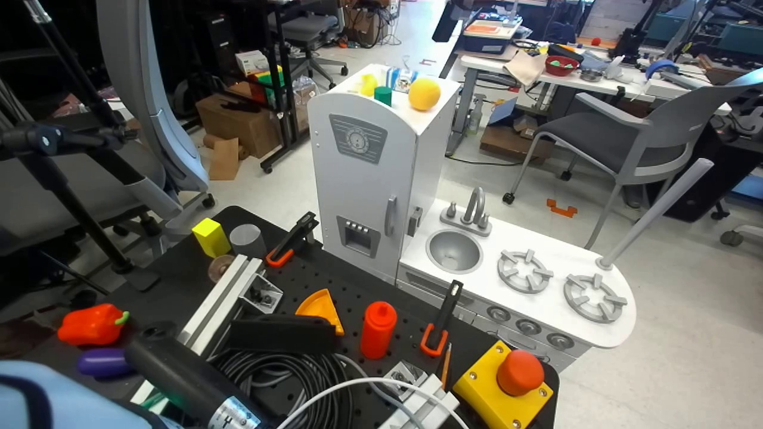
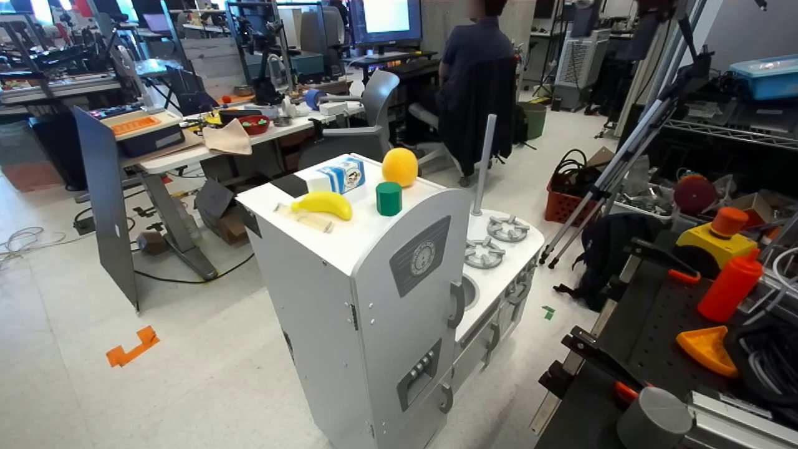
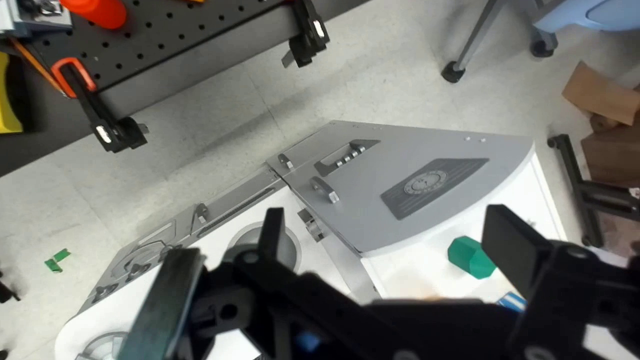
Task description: Open the top cabinet door
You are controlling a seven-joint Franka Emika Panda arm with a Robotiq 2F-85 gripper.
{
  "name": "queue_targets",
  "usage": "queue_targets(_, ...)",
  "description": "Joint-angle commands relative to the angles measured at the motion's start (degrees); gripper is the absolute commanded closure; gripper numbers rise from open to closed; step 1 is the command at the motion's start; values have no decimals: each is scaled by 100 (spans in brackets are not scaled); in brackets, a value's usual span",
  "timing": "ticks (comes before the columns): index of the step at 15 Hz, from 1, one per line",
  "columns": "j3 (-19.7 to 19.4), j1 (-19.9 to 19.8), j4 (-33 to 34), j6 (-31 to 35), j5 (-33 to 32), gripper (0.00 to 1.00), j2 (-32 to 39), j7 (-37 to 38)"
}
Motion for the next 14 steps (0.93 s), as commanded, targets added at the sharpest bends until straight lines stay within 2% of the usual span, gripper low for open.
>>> queue_targets(1, 9, -35, 979, 214, 340, 0, 1304, 259)
queue_targets(8, 85, 72, 2743, -8, 166, 0, 3262, 1360)
queue_targets(14, 89, 290, 3525, 24, 100, 0, 4230, 1895)
